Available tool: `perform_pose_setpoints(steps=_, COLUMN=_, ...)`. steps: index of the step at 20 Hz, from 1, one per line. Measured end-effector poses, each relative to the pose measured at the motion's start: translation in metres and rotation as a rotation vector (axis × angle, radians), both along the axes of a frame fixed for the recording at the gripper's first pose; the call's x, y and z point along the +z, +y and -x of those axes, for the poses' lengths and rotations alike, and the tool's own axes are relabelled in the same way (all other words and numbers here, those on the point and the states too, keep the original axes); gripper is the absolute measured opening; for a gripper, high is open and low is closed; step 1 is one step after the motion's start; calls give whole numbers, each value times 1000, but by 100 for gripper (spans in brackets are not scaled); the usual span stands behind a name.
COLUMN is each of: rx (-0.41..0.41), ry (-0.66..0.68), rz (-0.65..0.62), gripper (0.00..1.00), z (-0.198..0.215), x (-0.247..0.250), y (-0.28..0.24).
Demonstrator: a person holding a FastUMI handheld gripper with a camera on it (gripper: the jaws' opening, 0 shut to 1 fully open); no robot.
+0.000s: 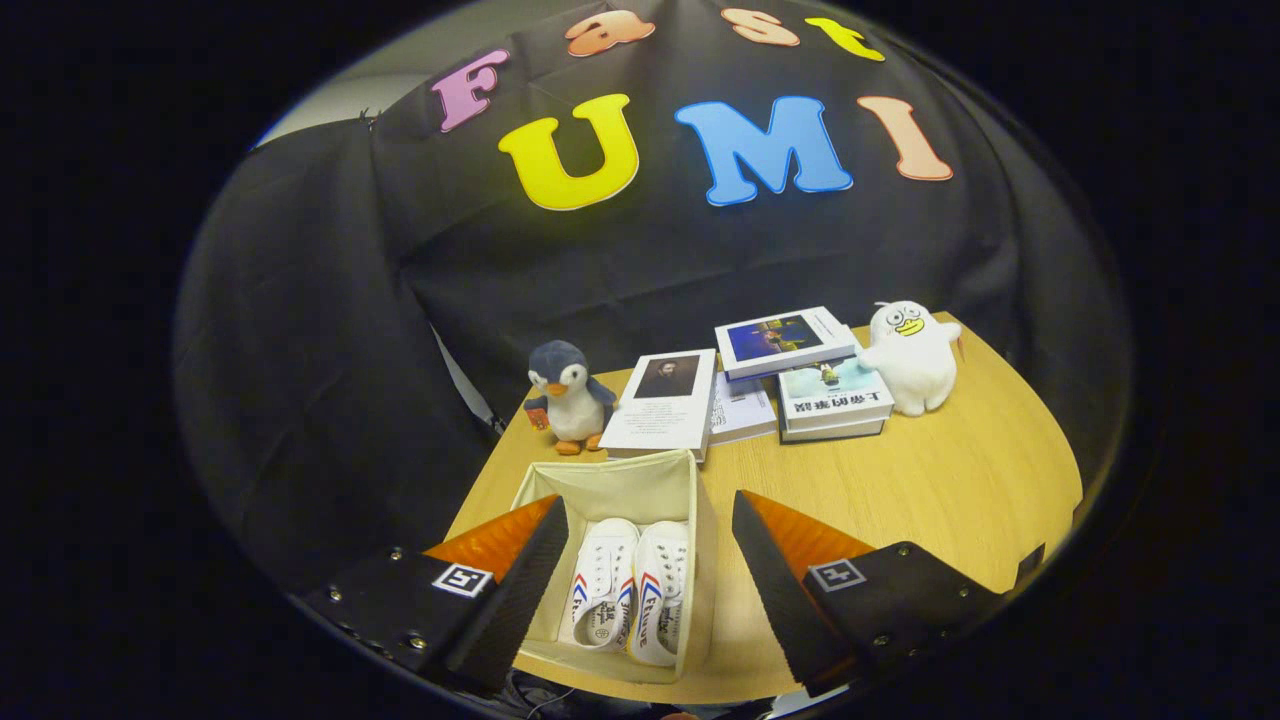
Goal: Open the storage box then place both shoes into the box .Put the left shoe in first, then the right shoe, with the right side of both shoes facing outward in a uniform manner.
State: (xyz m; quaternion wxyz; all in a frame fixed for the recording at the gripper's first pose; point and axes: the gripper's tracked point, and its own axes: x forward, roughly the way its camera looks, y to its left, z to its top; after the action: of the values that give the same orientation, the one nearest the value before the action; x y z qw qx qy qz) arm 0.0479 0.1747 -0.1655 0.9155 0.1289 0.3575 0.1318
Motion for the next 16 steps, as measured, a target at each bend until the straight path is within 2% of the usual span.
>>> perform_pose_setpoints(steps=6, rx=-29, ry=-132, rz=72, gripper=99, z=-3, x=43, y=-71)
perform_pose_setpoints(steps=16, rx=-175, ry=-391, rz=210, gripper=99, z=-3, x=115, y=-198)
